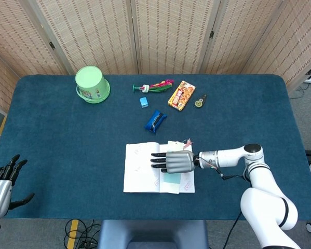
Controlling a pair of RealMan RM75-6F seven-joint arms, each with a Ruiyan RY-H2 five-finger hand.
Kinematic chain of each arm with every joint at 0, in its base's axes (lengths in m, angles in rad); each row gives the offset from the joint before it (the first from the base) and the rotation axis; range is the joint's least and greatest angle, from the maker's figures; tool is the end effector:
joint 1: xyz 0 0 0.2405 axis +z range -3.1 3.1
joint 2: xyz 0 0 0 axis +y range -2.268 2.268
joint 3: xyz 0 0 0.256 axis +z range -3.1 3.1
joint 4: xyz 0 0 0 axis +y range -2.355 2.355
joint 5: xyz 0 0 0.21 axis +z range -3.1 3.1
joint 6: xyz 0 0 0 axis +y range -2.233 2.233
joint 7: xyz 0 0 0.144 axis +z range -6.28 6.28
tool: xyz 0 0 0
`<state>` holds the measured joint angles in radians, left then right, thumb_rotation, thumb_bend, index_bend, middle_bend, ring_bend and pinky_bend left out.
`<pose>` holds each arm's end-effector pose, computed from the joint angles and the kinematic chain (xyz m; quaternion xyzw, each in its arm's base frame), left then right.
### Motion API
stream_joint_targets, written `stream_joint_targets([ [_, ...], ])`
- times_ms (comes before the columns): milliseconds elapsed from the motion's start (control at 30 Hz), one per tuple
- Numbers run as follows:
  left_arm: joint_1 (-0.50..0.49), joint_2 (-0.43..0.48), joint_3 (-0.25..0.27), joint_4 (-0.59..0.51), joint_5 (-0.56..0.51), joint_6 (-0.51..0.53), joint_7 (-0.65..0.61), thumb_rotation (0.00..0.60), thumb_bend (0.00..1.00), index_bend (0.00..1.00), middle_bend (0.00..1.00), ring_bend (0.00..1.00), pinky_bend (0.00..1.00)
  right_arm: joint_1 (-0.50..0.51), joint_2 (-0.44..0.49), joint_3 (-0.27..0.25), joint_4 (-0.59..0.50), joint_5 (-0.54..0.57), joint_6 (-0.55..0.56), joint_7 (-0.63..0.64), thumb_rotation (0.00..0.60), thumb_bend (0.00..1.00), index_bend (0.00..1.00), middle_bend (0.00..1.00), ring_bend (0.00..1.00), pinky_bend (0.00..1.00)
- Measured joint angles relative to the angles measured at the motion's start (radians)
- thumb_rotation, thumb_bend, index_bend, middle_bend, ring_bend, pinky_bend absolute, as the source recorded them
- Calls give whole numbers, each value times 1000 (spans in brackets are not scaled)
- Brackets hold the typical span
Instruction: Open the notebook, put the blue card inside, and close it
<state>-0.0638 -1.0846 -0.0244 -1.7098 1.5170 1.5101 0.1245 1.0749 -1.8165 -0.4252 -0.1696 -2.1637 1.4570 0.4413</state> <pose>-0.2963 0.1680 0.1602 -0.6086 -0.3718 -0.3678 0.5967 -0.1443 -0.3924 -0.0236 0.9368 0.1994 0.2699 0.0993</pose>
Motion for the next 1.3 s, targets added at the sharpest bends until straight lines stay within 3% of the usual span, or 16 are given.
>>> stream_joint_targets([
  [167, 0, -1, 1, -1, -1, -2, 3, 600, 168, 140, 59, 181, 216, 0, -6, -12, 13, 6, -9, -5, 600, 110, 350, 66, 0, 0],
  [367, 1, 0, -1, -3, -4, 0, 5, 600, 167, 139, 59, 181, 215, 12, -16, -12, 22, 24, -25, -10, 600, 101, 238, 30, 0, 0],
  [533, 4, 1, 1, -3, -5, 2, 3, 600, 168, 140, 59, 181, 214, 21, -23, -14, 24, 32, -29, -21, 600, 87, 63, 0, 0, 0],
  [667, 6, 2, 0, -1, -5, 5, -1, 600, 167, 140, 59, 181, 214, 16, -22, -3, 21, 52, -30, -38, 600, 101, 45, 0, 0, 0],
  [767, 6, 2, -1, 4, -4, 6, -6, 600, 168, 140, 59, 181, 214, 1, -10, 17, 5, 83, -31, -34, 600, 212, 57, 12, 0, 0],
  [1000, 3, -6, -4, 15, 4, 10, -20, 600, 168, 140, 59, 181, 214, -50, 41, 61, -78, 149, -40, -13, 600, 521, 244, 78, 0, 0],
  [1133, 2, -8, -5, 21, 10, 13, -30, 600, 168, 139, 59, 181, 214, -79, 84, 83, -165, 186, -63, -21, 600, 691, 285, 99, 0, 0],
  [1300, 0, -9, -6, 26, 21, 19, -42, 600, 168, 140, 59, 181, 214, -107, 150, 109, -327, 233, -117, -68, 600, 815, 287, 108, 0, 0],
])
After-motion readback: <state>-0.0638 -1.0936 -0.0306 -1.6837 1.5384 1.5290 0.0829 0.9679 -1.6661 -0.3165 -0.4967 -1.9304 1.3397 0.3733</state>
